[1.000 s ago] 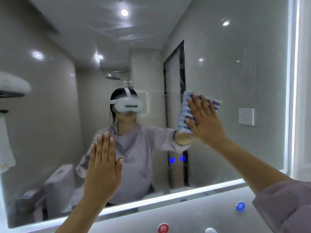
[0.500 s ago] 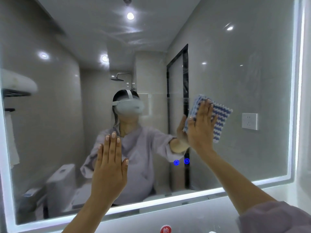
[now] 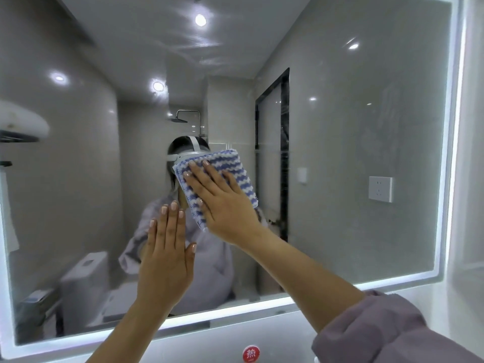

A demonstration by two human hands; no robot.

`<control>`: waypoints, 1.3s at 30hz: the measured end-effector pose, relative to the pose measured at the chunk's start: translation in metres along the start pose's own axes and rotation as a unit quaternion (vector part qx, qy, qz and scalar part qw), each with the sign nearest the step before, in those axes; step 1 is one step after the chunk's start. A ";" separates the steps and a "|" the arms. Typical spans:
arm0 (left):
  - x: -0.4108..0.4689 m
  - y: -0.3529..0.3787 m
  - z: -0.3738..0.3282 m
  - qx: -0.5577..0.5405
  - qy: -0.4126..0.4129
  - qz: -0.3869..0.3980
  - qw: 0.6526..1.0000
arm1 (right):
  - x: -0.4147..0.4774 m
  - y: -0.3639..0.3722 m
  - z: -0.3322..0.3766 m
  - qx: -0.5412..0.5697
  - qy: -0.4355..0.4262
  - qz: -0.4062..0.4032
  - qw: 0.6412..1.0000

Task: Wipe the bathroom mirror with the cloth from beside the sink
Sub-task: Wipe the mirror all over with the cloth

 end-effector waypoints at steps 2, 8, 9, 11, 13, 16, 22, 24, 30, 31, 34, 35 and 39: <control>0.000 -0.001 0.000 0.002 -0.002 0.003 1.000 | -0.001 -0.004 -0.011 -0.044 -0.027 0.008 0.999; 0.001 0.001 0.003 -0.007 -0.002 0.008 1.000 | -0.005 0.000 -0.029 -0.102 -0.020 -0.035 0.994; 0.001 0.001 0.003 -0.007 -0.001 0.007 1.000 | -0.006 0.001 -0.031 -0.096 -0.015 -0.050 0.994; 0.001 0.002 0.004 -0.004 0.000 0.007 1.000 | -0.007 0.003 -0.035 -0.083 -0.016 -0.073 0.994; 0.001 0.002 0.005 -0.001 0.001 0.006 1.000 | -0.010 0.005 -0.042 -0.076 -0.024 -0.089 0.993; 0.001 0.003 0.003 -0.001 0.004 0.001 1.000 | -0.020 0.005 -0.063 -0.080 -0.010 -0.115 0.990; 0.001 0.002 0.000 0.022 0.008 -0.001 1.000 | -0.059 0.005 -0.122 -0.066 0.072 -0.147 0.984; 0.001 0.001 -0.001 0.026 0.008 -0.004 1.000 | -0.077 0.005 -0.145 -0.056 0.117 -0.149 0.980; 0.001 -0.003 -0.003 0.022 0.003 0.001 1.000 | -0.113 0.008 -0.188 0.003 0.255 -0.117 0.960; 0.001 -0.003 -0.002 0.022 0.002 0.003 1.000 | -0.112 0.009 -0.186 0.010 0.267 -0.122 0.956; 0.000 -0.003 -0.003 0.025 0.000 0.006 1.000 | -0.106 0.013 -0.176 0.034 0.284 -0.145 0.947; 0.000 -0.004 -0.003 0.023 -0.001 0.005 1.000 | -0.104 0.013 -0.174 0.046 0.290 -0.150 0.944; 0.001 -0.003 -0.004 0.023 0.004 0.000 1.000 | -0.097 0.014 -0.159 0.048 0.280 -0.148 0.947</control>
Point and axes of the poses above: each hand's wrist, its own x-axis towards the middle knuckle, its own y-axis out of the palm, z = x × y, the point moved 5 cm from there along x, towards the middle knuckle, and after that the axes turned 12 degrees about z, right-handed, at the moved point
